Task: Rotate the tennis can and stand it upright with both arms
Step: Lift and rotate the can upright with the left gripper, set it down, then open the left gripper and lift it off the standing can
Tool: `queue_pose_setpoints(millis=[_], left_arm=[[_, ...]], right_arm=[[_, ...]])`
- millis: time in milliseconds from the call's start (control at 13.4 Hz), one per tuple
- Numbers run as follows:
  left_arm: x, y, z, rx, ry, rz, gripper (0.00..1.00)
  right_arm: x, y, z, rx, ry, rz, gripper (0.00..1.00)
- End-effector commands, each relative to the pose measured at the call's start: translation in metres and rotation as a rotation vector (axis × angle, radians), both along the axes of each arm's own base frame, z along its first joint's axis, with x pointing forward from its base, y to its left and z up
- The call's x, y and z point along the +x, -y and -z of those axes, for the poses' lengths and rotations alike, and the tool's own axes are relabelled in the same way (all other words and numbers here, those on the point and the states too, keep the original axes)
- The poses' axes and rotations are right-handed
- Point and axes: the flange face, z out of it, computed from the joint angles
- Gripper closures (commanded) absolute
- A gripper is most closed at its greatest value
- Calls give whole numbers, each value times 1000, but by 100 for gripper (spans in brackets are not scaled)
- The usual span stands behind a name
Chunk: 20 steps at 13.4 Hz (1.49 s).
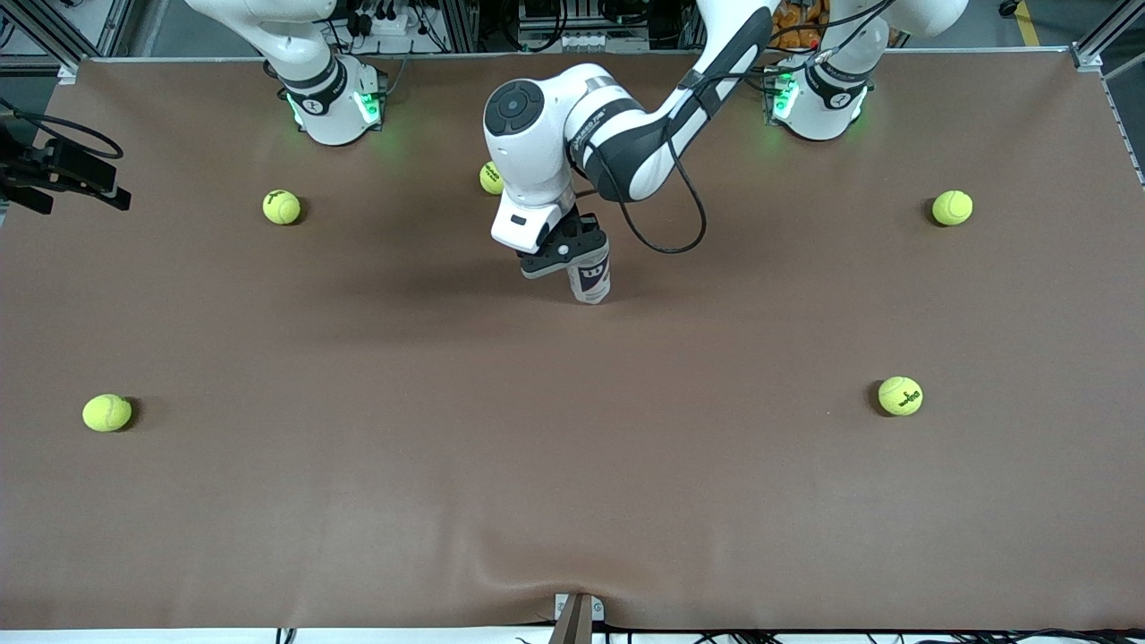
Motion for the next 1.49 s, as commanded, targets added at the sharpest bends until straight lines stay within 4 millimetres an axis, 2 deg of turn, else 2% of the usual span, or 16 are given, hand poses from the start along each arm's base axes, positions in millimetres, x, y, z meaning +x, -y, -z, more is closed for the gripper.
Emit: queue_pose_setpoints(millis=[0, 223, 446, 669, 967, 1190, 1413], left_arm=[[4, -2, -17, -15, 32, -27, 0], [3, -5, -41, -35, 44, -30, 0], [-8, -13, -84, -52, 37, -41, 0], [-14, -33, -130, -38, 37, -53, 0], [10, -99, -190, -1, 40, -109, 0], [44, -168, -243, -34, 66, -56, 0], [73, -239, -277, -32, 79, 7, 0]], right_arm=[[-2, -2, -1, -16, 0, -3, 0], [-2, -2, 0, -16, -3, -3, 0], [-2, -3, -1, -16, -2, -5, 0], [-3, -2, -1, -18, -2, -5, 0], [-3, -2, -1, -18, -2, -5, 0], [-4, -3, -1, -18, -7, -5, 0], [-4, -3, -1, -16, -6, -5, 0]])
